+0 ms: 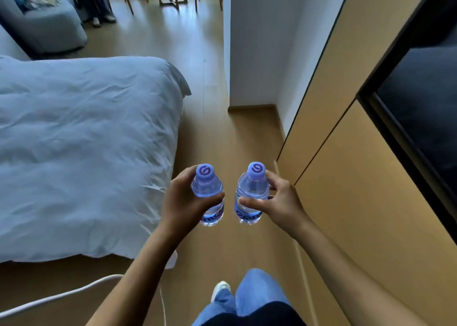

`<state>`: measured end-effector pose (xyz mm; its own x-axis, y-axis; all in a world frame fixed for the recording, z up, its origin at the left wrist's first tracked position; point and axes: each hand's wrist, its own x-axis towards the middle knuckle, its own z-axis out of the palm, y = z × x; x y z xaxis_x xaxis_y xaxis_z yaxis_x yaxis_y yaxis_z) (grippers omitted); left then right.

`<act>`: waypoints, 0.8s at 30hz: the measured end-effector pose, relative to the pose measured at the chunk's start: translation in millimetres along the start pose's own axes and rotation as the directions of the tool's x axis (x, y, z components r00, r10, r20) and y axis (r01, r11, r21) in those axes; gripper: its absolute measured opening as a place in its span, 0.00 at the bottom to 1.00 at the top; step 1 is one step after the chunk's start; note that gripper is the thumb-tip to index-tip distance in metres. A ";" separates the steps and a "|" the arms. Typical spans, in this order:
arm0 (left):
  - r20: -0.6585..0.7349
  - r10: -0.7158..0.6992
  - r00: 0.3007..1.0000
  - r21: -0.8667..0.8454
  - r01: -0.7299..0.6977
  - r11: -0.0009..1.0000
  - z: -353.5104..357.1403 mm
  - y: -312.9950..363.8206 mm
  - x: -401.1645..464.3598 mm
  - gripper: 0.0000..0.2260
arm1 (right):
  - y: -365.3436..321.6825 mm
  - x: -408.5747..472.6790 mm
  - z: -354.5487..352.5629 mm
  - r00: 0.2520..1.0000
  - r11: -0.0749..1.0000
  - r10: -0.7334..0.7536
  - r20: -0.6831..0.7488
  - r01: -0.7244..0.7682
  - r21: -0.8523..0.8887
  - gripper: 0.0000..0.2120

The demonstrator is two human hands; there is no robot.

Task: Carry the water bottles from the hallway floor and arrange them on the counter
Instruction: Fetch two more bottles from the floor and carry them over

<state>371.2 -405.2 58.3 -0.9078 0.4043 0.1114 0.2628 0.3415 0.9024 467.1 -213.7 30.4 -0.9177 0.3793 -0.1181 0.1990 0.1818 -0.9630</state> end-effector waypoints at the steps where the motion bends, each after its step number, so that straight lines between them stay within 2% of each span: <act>1: 0.002 0.003 1.000 0.002 -0.003 1.000 -0.7 -2.4 16.1 0.15 | -3.1 16.2 0.8 1.000 1.000 -0.001 0.002 0.001 -0.002 0.26; 13: -0.037 -0.003 0.999 -0.001 0.003 1.000 28.6 -28.9 283.4 0.18 | -29.0 293.6 -32.6 0.998 0.998 -0.051 0.038 0.052 -0.028 0.30; 18: -0.088 0.008 0.996 0.000 -0.008 1.000 36.7 -19.9 396.8 0.15 | -61.0 422.3 -47.9 0.983 0.986 -0.139 0.123 0.148 -0.070 0.28; 24: -0.130 -0.017 0.991 0.008 0.018 1.000 33.0 -25.2 509.0 0.14 | -84.7 543.1 -48.2 0.972 0.981 -0.170 0.165 0.182 -0.060 0.27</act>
<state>-86.7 -180.0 78.5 -0.9469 0.2850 0.1489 0.2488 0.3558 0.9008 -31.6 20.7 59.5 -0.9821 0.1883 0.0094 0.0488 0.3021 -0.9520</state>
